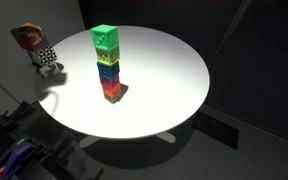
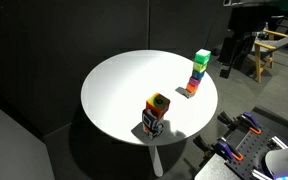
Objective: Remove the square plush toy from the top of the stack and put it on the table
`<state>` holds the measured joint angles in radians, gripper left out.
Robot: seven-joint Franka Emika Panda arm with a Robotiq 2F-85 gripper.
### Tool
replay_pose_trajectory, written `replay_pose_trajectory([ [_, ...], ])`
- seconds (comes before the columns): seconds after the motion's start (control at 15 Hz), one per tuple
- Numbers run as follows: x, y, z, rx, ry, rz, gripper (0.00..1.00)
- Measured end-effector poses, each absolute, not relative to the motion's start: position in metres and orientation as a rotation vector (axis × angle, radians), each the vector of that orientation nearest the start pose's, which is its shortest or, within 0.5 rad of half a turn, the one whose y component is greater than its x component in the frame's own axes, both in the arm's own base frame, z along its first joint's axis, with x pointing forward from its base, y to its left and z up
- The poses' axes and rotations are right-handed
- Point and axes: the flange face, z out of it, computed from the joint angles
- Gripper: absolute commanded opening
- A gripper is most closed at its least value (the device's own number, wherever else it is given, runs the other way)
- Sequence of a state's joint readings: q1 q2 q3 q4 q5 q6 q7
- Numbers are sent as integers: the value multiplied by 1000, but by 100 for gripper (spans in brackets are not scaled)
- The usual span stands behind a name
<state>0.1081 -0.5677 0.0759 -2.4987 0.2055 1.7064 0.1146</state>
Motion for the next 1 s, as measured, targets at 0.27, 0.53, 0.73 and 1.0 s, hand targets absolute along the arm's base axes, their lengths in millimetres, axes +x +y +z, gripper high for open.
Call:
replay_pose_trajectory([
  [0.27,342,84,462,-2994,-3,368,100],
  [0.53,342,84,462,-2994,-2,366,100],
  [0.73,346,84,465,-2997,1,322,100],
  [1.0,355,88,471,-3003,-2,212,100],
])
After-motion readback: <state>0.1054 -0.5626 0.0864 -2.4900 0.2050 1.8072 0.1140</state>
